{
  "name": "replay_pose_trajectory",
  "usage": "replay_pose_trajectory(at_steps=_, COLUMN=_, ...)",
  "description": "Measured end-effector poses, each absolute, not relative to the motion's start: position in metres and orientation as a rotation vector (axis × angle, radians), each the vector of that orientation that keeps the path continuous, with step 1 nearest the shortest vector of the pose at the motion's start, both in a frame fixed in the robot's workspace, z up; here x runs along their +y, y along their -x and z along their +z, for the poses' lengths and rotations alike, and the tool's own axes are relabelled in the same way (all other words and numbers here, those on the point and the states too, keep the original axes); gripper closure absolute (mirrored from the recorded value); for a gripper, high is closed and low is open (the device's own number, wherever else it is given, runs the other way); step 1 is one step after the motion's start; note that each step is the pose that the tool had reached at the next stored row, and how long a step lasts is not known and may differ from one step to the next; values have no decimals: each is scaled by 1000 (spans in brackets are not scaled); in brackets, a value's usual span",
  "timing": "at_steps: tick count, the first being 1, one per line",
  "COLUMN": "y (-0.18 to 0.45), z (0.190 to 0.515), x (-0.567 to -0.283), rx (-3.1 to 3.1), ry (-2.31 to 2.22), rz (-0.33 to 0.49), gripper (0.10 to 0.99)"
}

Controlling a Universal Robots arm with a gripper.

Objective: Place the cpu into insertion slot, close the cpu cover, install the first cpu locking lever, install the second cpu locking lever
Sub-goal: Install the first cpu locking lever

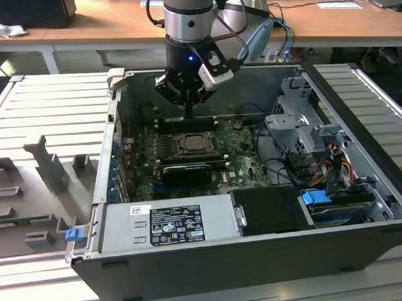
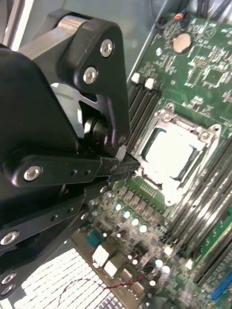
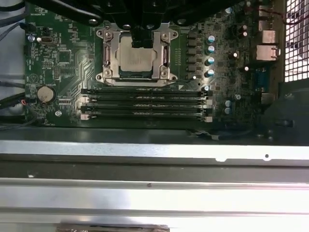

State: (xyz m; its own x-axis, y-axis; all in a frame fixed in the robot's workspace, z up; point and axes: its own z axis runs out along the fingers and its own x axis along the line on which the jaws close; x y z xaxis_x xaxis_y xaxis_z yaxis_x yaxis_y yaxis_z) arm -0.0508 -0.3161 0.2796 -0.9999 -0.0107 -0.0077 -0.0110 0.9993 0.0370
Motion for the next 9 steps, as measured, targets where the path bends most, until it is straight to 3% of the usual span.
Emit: replay_pose_trajectory(at_steps=9, y=88, z=276, x=-316, rx=3127, ry=26, rz=64, gripper=980)
